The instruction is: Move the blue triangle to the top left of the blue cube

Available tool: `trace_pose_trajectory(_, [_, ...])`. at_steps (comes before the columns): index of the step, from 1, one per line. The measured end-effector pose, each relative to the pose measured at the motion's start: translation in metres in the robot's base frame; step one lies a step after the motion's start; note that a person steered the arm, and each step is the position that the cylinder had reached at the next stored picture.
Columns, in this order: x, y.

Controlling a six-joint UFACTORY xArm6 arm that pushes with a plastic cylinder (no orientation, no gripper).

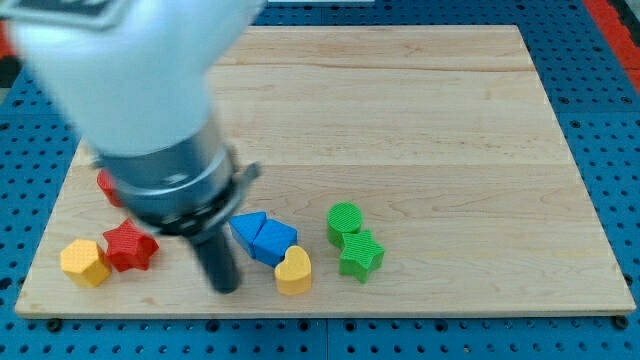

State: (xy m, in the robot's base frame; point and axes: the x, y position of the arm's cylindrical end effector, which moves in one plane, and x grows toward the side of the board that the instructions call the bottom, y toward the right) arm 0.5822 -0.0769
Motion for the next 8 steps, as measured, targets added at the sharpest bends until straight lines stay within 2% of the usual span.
trace_pose_trajectory(2, [-0.001,0.01])
trace_pose_trajectory(3, [0.03,0.0])
trace_pose_trajectory(6, [0.036,-0.016])
trace_pose_trajectory(7, [0.03,0.021])
trace_pose_trajectory(8, [0.03,0.033])
